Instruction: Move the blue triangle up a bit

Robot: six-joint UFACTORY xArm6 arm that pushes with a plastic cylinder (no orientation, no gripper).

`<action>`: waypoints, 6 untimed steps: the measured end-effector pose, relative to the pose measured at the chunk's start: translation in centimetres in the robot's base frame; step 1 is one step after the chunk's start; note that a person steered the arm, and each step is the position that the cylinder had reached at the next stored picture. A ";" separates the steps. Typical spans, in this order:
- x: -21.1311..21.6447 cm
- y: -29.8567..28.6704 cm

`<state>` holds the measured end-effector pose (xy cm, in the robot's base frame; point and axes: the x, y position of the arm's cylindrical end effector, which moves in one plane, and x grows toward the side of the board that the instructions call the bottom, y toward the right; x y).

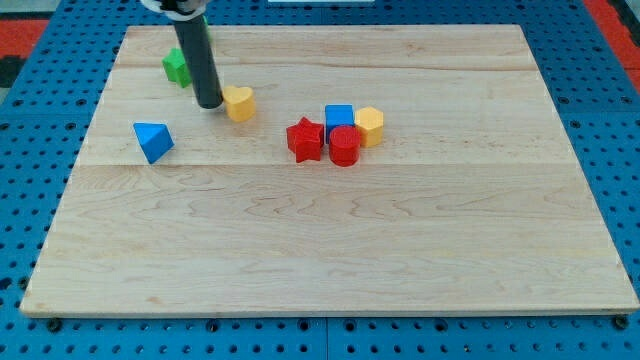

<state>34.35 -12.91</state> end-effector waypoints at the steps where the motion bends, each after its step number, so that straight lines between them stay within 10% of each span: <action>1: 0.4 3.5; 4: 1.4 7.2; 6: -0.6 -7.7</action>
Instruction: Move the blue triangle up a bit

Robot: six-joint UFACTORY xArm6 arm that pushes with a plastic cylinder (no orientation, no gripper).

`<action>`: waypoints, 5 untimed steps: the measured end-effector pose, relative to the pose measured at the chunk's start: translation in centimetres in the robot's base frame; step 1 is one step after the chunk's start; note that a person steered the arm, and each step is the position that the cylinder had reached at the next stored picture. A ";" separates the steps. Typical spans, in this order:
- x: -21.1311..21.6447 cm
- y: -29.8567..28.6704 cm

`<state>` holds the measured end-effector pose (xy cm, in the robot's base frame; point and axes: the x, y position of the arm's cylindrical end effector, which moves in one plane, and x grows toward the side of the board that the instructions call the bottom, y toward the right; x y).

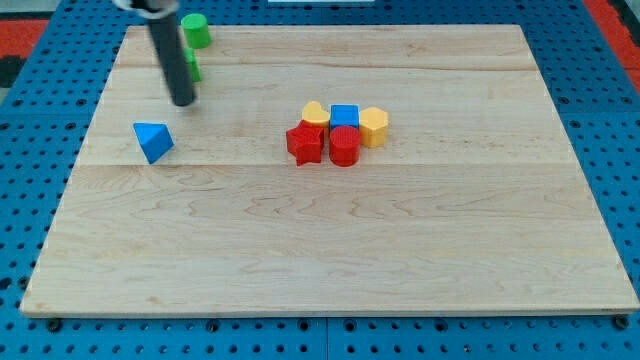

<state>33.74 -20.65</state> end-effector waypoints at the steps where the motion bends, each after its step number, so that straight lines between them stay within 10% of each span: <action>1: 5.0 -4.0; 2: 9.8 -1.5; 5: 0.5 6.7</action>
